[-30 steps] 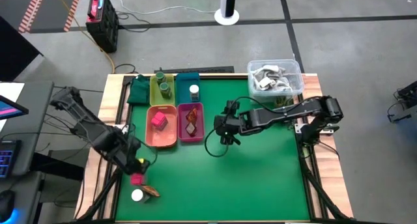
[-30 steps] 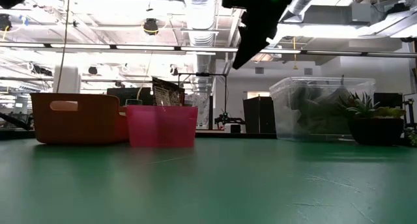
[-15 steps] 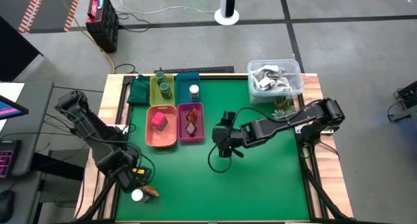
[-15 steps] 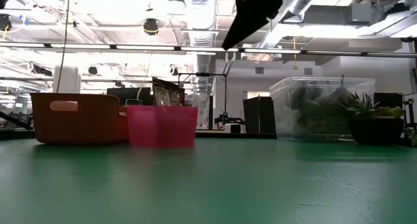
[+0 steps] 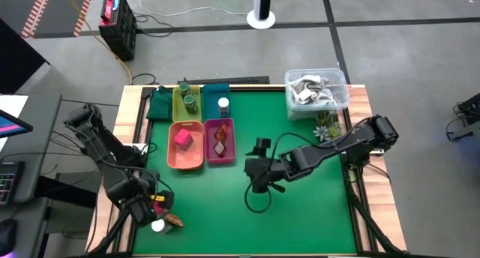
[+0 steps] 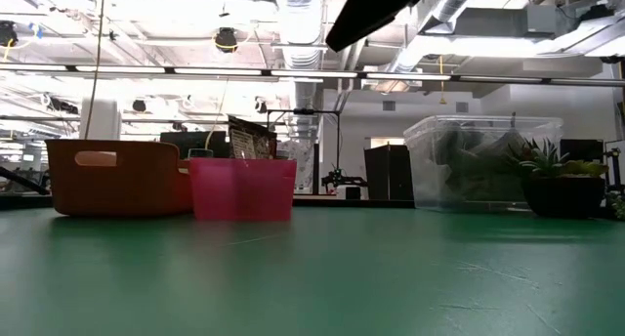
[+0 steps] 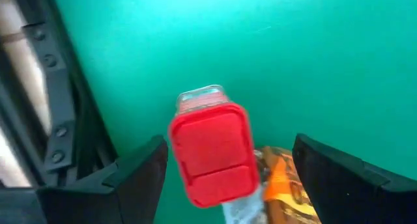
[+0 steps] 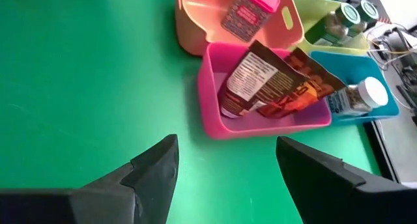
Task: Sort spices by type
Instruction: Put the red seasoning can into the orange bin
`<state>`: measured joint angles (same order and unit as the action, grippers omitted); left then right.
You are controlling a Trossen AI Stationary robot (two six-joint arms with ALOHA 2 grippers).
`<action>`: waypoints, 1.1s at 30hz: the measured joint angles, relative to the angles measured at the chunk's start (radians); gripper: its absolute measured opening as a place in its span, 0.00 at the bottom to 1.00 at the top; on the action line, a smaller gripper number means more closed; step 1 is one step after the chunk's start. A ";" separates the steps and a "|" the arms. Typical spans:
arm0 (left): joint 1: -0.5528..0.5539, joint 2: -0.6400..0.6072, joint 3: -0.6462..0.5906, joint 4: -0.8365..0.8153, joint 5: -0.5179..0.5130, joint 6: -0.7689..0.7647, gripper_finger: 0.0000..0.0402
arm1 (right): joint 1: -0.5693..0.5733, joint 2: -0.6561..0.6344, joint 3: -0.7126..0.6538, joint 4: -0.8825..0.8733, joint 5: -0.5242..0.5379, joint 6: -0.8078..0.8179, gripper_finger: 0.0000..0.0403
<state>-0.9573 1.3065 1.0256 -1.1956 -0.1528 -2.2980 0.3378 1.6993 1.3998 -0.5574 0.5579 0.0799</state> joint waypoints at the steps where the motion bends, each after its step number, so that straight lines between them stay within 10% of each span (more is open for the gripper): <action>1: 0.000 0.011 0.000 -0.001 0.006 -0.007 0.79 | 0.005 0.000 0.000 0.006 0.000 0.000 0.72; 33: -0.005 0.087 -0.079 0.108 0.054 0.020 0.78 | 0.028 0.000 0.000 0.048 0.000 -0.009 0.72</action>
<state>-0.9627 1.3937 0.9463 -1.0880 -0.0983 -2.2783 0.3662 1.6993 1.4002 -0.5089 0.5579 0.0711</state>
